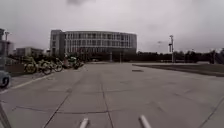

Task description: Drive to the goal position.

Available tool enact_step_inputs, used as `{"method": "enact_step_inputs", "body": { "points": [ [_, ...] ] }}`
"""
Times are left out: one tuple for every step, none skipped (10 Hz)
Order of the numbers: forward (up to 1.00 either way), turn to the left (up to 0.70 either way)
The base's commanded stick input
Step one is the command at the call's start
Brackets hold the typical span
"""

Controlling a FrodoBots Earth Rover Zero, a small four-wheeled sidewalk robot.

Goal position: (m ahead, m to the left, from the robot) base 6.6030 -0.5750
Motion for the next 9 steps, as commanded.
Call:
{"method": "enact_step_inputs", "body": {
  "points": [
    [1.00,0.02],
    [1.00,0.02],
    [1.00,0.02],
    [1.00,0.02],
    [1.00,0.02],
    [1.00,0.02],
    [1.00,0.02],
    [1.00,0.02],
    [1.00,0.02]
  ]
}}
